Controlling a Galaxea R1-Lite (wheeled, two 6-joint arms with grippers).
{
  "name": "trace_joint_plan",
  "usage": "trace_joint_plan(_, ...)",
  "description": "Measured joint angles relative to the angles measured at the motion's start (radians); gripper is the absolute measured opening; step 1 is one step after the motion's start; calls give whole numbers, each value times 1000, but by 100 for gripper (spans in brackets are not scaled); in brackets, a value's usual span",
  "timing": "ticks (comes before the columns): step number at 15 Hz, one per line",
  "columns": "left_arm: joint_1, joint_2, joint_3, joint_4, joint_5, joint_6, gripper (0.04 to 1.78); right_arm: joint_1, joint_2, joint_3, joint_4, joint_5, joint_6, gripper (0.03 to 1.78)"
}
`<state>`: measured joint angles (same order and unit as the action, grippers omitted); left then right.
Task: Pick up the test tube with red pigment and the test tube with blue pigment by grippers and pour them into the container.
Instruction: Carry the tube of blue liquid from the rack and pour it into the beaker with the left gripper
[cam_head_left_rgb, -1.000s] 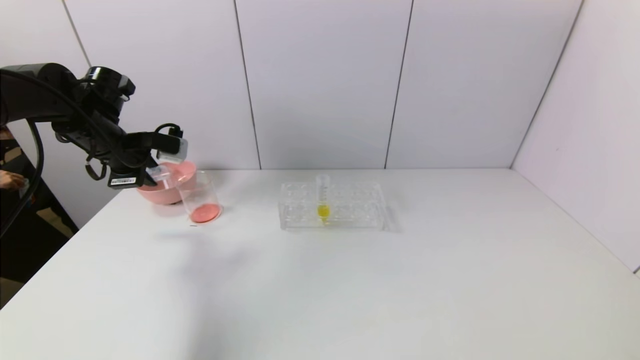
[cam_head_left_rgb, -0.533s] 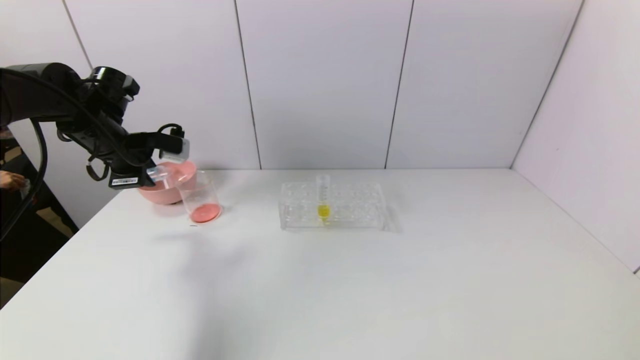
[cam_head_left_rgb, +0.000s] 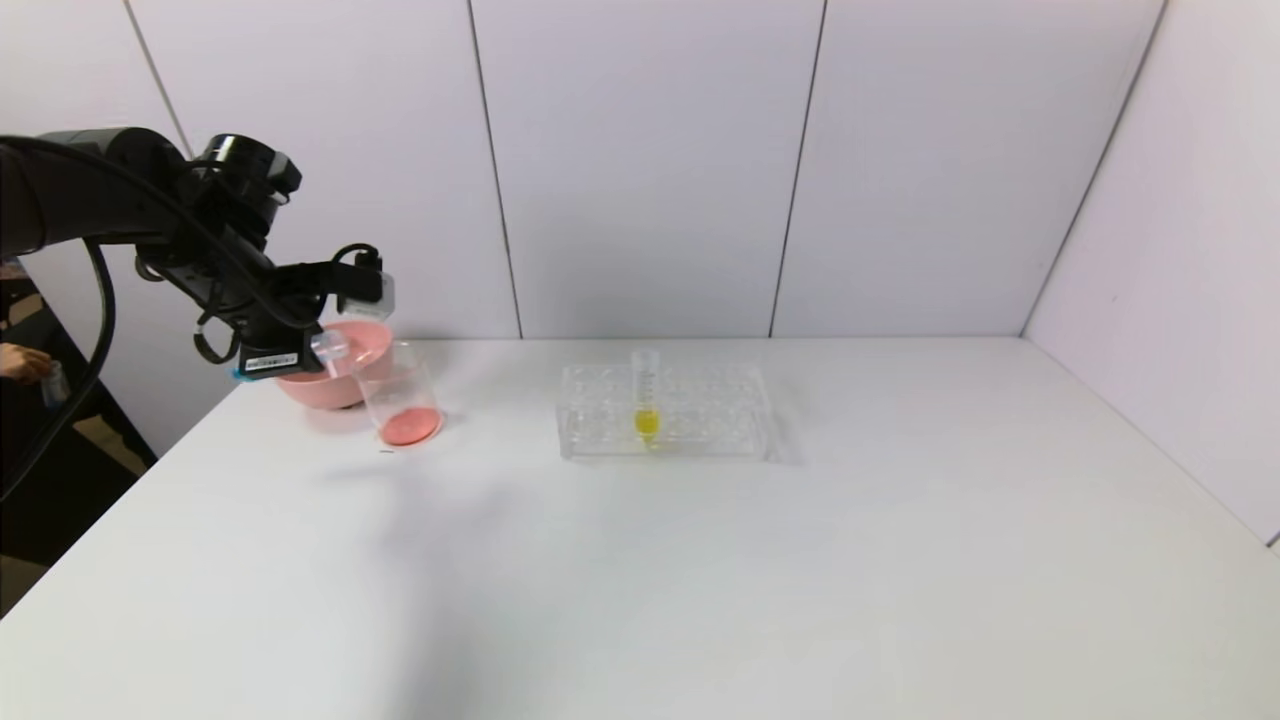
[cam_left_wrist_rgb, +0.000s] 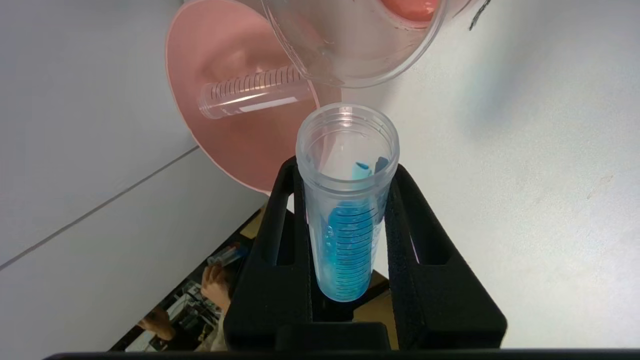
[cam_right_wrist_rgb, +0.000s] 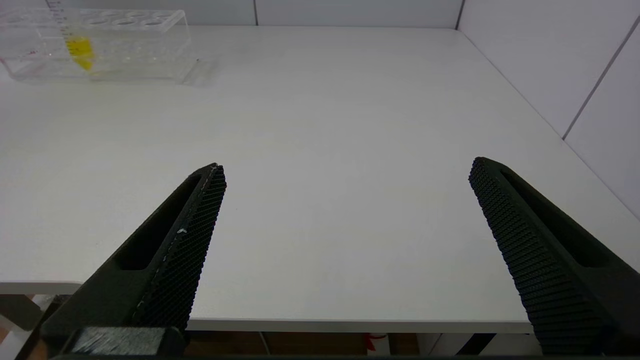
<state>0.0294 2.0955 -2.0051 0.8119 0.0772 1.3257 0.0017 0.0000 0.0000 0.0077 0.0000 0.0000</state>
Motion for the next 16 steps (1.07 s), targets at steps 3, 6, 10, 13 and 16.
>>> trace_joint_plan(3,-6,1,0,-5,36,-8,45,-1,0,0,0,0,0,177)
trace_joint_plan(6,-13,5,0,-11,59,-30,45,0,0,0,0,0,0,177)
trace_joint_plan(10,-26,12,0,-23,86,-37,45,0,0,0,0,0,0,177)
trace_joint_plan(13,-33,21,0,-27,91,-47,45,0,0,0,0,0,0,177)
trace_joint_plan(16,-39,30,-1,-28,119,-55,45,0,0,0,0,0,0,177)
